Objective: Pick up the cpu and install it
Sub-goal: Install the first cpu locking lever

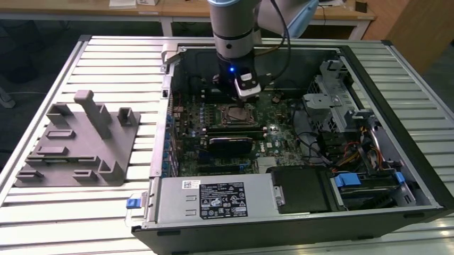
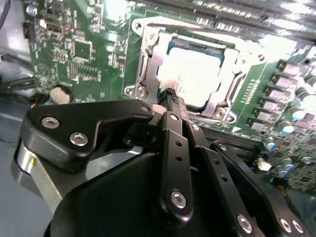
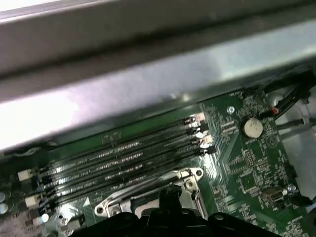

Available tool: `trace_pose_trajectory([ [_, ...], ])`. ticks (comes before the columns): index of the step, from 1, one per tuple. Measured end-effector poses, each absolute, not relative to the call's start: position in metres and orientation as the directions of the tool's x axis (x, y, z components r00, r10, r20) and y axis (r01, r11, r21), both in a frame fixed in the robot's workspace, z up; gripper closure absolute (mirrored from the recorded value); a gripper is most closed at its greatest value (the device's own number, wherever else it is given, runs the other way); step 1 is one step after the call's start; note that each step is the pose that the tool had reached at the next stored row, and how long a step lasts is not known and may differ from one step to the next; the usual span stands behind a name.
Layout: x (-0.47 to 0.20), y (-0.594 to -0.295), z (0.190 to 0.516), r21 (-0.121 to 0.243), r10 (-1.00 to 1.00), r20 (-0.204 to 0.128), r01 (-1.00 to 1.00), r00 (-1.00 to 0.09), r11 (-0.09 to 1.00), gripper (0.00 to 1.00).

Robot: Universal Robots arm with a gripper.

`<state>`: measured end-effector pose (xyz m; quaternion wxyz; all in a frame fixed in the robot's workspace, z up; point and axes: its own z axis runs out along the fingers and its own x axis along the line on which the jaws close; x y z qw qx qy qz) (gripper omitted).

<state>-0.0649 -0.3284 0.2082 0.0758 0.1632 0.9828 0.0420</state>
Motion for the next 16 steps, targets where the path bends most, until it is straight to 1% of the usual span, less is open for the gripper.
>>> trace_pose_trajectory([
  [8,-0.060,-0.341,0.208,0.086,0.326,-0.090,0.319,-0.941,0.944,0.89],
  [9,-0.058,-0.344,0.208,0.079,0.326,-0.073,0.321,-0.942,0.944,0.89],
  [11,-0.058,-0.345,0.207,0.072,0.326,-0.053,0.322,-0.944,0.944,0.89],
  [16,-0.058,-0.345,0.207,0.071,0.326,-0.049,0.323,-0.944,0.944,0.89],
])
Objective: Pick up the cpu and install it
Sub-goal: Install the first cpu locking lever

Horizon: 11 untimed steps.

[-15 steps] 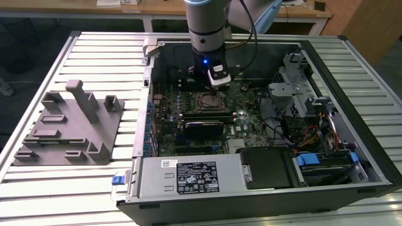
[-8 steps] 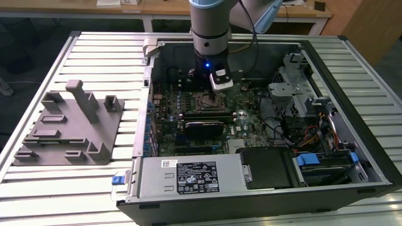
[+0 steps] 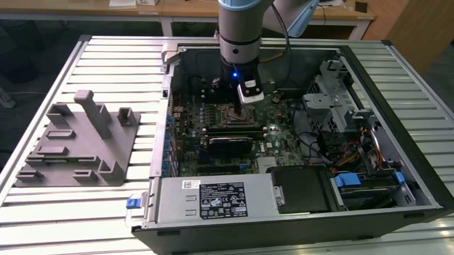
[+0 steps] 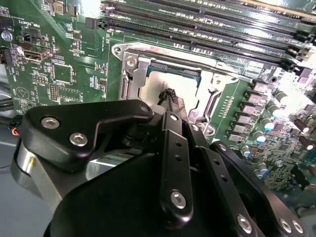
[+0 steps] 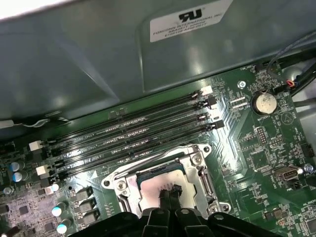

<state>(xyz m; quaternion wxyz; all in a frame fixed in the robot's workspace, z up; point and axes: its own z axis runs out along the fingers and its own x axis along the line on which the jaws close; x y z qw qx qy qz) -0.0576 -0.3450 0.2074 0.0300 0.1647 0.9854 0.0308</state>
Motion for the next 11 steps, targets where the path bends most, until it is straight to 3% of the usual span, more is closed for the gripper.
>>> trace_pose_trajectory([
  [11,-0.058,-0.345,0.224,0.071,0.326,-0.049,0.323,-0.944,0.944,0.89],
])
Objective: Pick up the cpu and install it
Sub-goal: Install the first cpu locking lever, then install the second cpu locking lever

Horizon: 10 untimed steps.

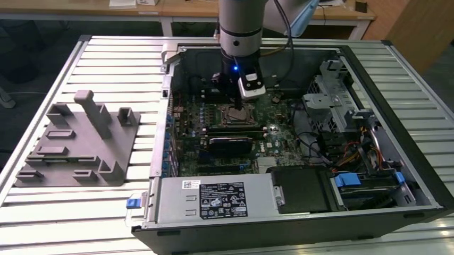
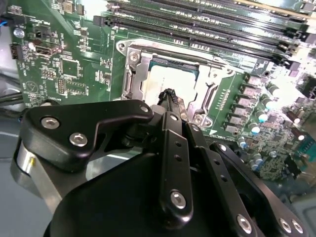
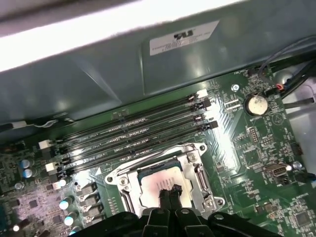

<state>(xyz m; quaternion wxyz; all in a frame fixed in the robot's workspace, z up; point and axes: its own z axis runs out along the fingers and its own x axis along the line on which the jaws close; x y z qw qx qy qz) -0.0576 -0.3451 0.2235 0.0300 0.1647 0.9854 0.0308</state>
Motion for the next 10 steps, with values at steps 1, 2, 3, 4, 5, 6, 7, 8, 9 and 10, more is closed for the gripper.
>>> trace_pose_trajectory([
  [1,-0.0576,-0.3451,0.2245,0.071,0.326,-0.049,0.323,-0.944,0.944,0.89],
  [2,-0.0576,-0.3451,0.2251,0.071,0.326,-0.049,0.323,-0.944,0.944,0.89],
  [3,-0.0576,-0.3450,0.2252,0.071,0.326,-0.049,0.323,-0.944,0.944,0.89],
  [4,-0.0576,-0.3450,0.2252,0.071,0.326,-0.049,0.323,-0.944,0.944,0.89],
  [5,-0.0576,-0.3451,0.2254,0.071,0.326,-0.049,0.323,-0.944,0.944,0.89],
  [6,-0.0576,-0.3451,0.2255,0.071,0.326,-0.049,0.323,-0.944,0.944,0.89],
  [7,-0.0576,-0.3451,0.2255,0.071,0.326,-0.049,0.323,-0.944,0.944,0.89],
  [8,-0.0576,-0.3451,0.2255,0.071,0.326,-0.049,0.323,-0.944,0.944,0.89],
  [9,-0.0576,-0.3451,0.2255,0.071,0.326,-0.049,0.323,-0.944,0.944,0.89],
  [10,-0.0576,-0.3451,0.2255,0.071,0.326,-0.049,0.323,-0.944,0.944,0.89],
])
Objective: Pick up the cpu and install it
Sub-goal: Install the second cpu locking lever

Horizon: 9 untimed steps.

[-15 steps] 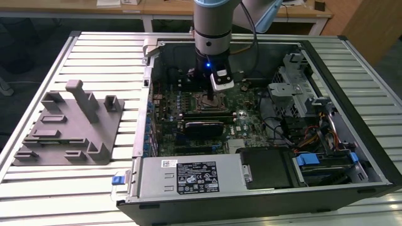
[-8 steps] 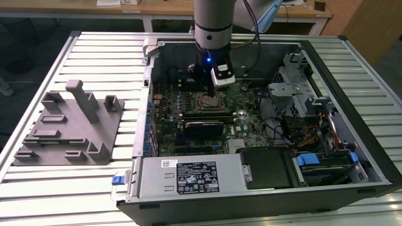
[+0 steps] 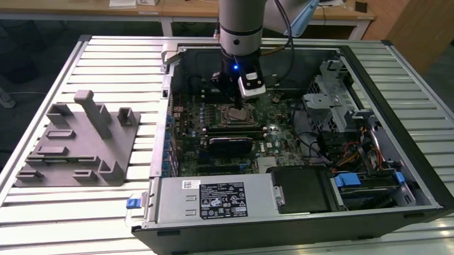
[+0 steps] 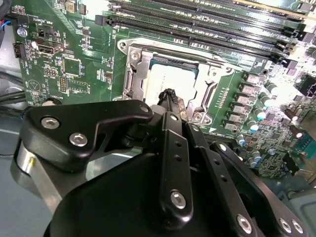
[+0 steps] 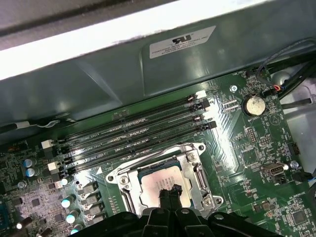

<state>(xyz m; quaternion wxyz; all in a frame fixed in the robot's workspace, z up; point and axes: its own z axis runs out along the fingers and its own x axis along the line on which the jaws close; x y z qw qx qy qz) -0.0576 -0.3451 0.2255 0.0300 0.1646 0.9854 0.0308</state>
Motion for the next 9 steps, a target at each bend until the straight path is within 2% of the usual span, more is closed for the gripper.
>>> trace_pose_trajectory([
  [9,-0.0576,-0.3451,0.2302,0.070,0.326,-0.049,0.323,-0.944,0.944,0.89],
])
